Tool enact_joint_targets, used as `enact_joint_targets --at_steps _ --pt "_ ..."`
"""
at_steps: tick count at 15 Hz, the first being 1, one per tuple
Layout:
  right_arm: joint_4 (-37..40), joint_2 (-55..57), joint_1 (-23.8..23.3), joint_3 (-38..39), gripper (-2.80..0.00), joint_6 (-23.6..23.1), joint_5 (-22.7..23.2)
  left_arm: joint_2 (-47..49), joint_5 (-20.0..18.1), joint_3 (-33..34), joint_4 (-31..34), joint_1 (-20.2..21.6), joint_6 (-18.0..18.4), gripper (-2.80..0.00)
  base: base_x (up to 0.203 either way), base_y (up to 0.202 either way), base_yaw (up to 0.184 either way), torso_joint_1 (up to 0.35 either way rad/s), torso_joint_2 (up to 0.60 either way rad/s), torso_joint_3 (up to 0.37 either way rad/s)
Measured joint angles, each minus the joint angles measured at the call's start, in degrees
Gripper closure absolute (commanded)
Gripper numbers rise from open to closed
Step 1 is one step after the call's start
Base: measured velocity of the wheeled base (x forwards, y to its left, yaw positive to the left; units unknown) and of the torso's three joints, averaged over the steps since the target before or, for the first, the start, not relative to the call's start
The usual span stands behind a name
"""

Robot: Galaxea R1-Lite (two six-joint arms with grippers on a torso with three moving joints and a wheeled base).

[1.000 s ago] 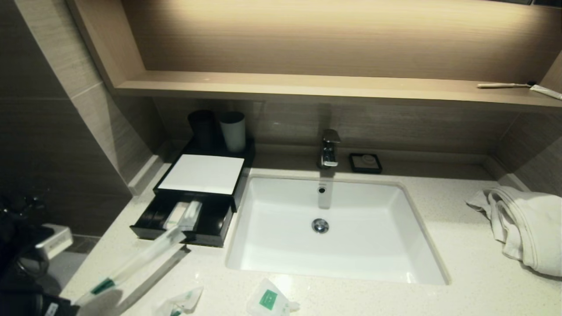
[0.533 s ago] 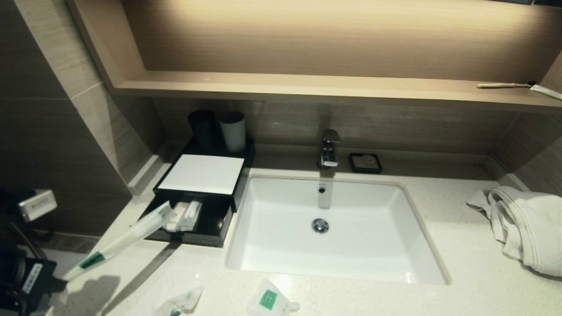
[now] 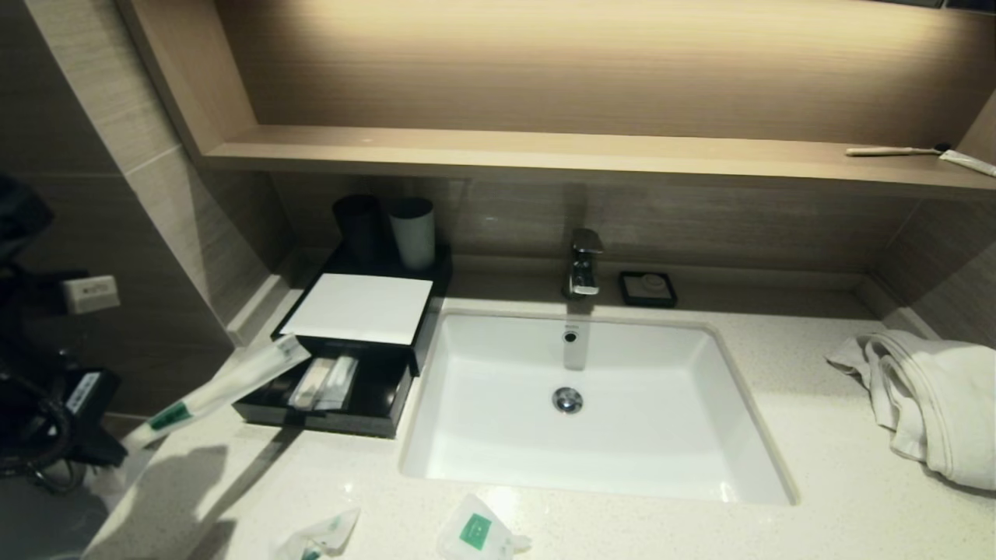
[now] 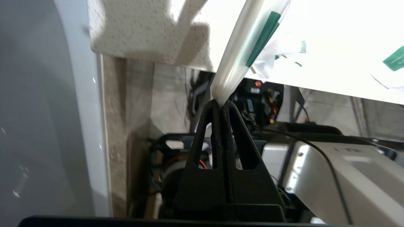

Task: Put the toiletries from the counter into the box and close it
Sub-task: Place the bathroom toiletry into the drawer

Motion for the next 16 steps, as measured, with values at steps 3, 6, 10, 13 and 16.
enact_joint_targets --at_steps 3,6,10,13,16 --pt "0.00 0.00 0.00 0.00 0.00 -0.02 0.04 3.83 0.12 -4.29 4.75 -2.69 -4.10 0.00 0.000 0.000 0.000 0.000 0.00 0.000" --pt "0.00 0.00 0.00 0.00 0.00 0.00 0.05 6.06 0.29 -5.88 6.64 -3.61 -5.56 0.00 0.000 0.000 0.000 0.000 0.00 0.000" --pt "0.00 0.00 0.00 0.00 0.00 0.00 0.02 9.31 0.53 -8.28 7.17 -3.72 -8.31 0.00 0.000 0.000 0.000 0.000 0.00 0.000" --pt "0.00 0.00 0.00 0.00 0.00 0.01 0.02 11.87 0.61 -9.78 7.67 -3.72 -9.39 0.00 0.000 0.000 0.000 0.000 0.00 0.000" --pt "0.00 0.00 0.00 0.00 0.00 -0.02 0.02 13.69 0.55 -10.22 7.52 -3.73 -9.53 0.00 0.000 0.000 0.000 0.000 0.00 0.000"
